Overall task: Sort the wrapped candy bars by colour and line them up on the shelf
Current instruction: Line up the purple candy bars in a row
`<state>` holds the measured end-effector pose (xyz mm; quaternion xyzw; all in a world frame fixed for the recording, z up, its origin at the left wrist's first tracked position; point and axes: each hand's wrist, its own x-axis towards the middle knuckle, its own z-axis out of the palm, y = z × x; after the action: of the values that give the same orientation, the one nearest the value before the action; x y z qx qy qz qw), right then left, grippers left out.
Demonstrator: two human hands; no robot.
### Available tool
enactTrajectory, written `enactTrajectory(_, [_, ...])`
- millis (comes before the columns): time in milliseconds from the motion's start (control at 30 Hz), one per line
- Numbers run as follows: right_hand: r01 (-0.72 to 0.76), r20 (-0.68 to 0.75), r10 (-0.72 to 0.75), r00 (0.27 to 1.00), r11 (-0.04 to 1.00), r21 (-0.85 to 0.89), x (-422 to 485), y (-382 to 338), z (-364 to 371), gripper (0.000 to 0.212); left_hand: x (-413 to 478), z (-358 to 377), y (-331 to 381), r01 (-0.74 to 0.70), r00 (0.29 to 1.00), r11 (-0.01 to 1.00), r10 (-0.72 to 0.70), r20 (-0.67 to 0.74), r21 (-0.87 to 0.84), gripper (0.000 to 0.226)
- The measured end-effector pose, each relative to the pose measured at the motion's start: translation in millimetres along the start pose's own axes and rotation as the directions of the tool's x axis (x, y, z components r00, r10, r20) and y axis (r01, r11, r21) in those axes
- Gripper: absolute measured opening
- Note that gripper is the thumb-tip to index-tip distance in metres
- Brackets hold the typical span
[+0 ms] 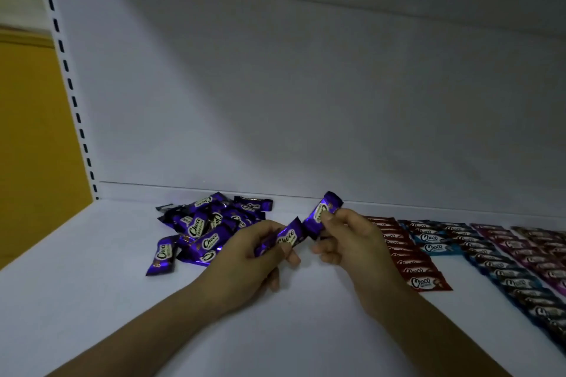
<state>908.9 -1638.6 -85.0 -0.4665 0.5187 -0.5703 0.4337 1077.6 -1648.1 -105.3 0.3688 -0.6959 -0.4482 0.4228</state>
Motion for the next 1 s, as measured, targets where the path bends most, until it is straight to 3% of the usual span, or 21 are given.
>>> enactTrajectory(100, [0.220,0.026,-0.224,0.974,0.919,-0.326,3.8,-3.5,-18.3,0.011,-4.6,1.2,1.8,-0.014,1.000,1.000,0.014,-0.013,0.025,0.008])
enactTrajectory(167, [0.393,0.216,-0.341,0.915,0.633,-0.667,4.4,-4.6,-29.6,0.004,-5.2,2.0,3.8,-0.018,0.996,0.999,0.021,-0.083,0.033,0.008])
enactTrajectory(200, [0.441,0.334,-0.297,0.894,0.462,-0.769,3.4,-3.9,-32.8,0.013,-5.8,2.8,4.0,-0.008,0.992,1.000,0.011,-0.125,0.023,0.008])
enactTrajectory(233, [0.464,0.412,-0.214,0.886,0.371,-0.805,2.8,-1.8,-35.4,0.020,-6.0,3.4,4.5,0.008,0.987,1.000,-0.005,-0.161,0.015,0.008])
enactTrajectory(300, [0.428,0.425,-0.102,0.900,0.399,-0.811,3.3,-2.9,-39.2,0.028,-4.2,4.6,5.4,0.033,0.980,0.999,-0.027,-0.197,0.026,0.009])
enactTrajectory(400, [0.370,0.345,-0.152,0.926,0.537,-0.758,6.3,-6.4,-46.1,0.021,-2.1,8.5,7.8,0.018,0.986,0.995,-0.001,-0.165,0.098,0.007])
enactTrajectory(467, [0.356,0.302,-0.189,0.934,0.547,-0.758,6.9,-5.6,-48.2,0.019,3.0,14.1,12.2,-0.012,0.986,0.993,0.031,-0.161,0.120,0.007])
enactTrajectory(600, [0.393,0.361,-0.157,0.919,0.423,-0.816,2.6,5.8,-42.9,0.026,15.2,30.8,13.6,-0.041,0.951,0.995,0.068,-0.301,0.095,0.010])
enactTrajectory(700, [0.435,0.377,-0.217,0.900,0.406,-0.804,2.5,9.3,-41.1,0.018,15.8,35.7,6.1,-0.062,0.926,0.993,0.094,-0.366,0.098,0.013])
enactTrajectory(767, [0.403,0.326,-0.252,0.911,0.382,-0.832,4.8,4.5,-45.1,0.016,15.2,34.4,4.0,-0.079,0.930,0.992,0.108,-0.351,0.096,0.013])
enactTrajectory(900, [0.272,0.208,-0.268,0.941,0.231,-0.934,13.0,0.0,-59.7,0.025,15.9,35.4,1.1,-0.082,0.945,0.993,0.104,-0.311,0.084,0.002])
enactTrajectory(1000, [0.250,0.190,-0.284,0.940,0.192,-0.949,16.2,1.2,-63.8,0.025,16.1,36.9,-2.1,-0.090,0.948,0.992,0.114,-0.297,0.093,0.005])
